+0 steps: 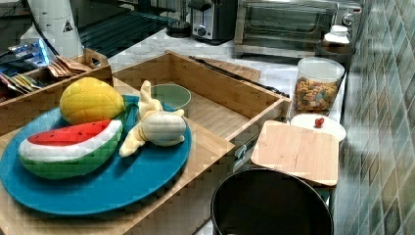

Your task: Close the drawer.

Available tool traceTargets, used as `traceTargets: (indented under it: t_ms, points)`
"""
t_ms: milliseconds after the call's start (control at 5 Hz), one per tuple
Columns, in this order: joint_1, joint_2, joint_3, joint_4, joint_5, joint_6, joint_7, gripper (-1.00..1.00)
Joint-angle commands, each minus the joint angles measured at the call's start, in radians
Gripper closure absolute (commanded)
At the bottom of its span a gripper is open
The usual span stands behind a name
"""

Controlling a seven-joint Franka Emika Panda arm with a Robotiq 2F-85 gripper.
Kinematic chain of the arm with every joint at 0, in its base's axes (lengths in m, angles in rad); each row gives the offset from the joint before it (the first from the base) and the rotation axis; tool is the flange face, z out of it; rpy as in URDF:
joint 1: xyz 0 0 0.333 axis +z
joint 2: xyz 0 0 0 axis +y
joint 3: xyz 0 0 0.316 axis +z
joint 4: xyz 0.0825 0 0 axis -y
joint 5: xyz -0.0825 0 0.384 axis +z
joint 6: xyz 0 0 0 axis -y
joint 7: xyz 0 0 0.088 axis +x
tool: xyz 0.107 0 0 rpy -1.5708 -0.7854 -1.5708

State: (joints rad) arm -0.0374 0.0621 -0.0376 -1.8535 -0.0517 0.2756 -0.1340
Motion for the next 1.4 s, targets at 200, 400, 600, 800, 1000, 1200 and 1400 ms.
traceTargets:
  t_ms: [200,400,600,800,1000,1200,1400]
  points:
    - [-0.001,0.002,-0.001,0.0,-0.003,0.0,0.0,1.0]
    - [0.003,-0.012,0.006,-0.064,-0.032,0.084,-0.11,1.0]
    - [0.012,0.002,0.018,-0.092,0.005,0.144,-0.13,1.0]
    - [0.03,0.052,0.035,-0.052,0.027,0.143,-0.096,1.0]
    - [0.047,0.07,0.055,-0.052,0.036,0.196,-0.061,1.0]
    - [0.083,0.07,0.069,-0.058,-0.016,0.244,0.037,1.0]
    - [0.098,0.081,0.076,-0.06,-0.01,0.282,0.018,1.0]
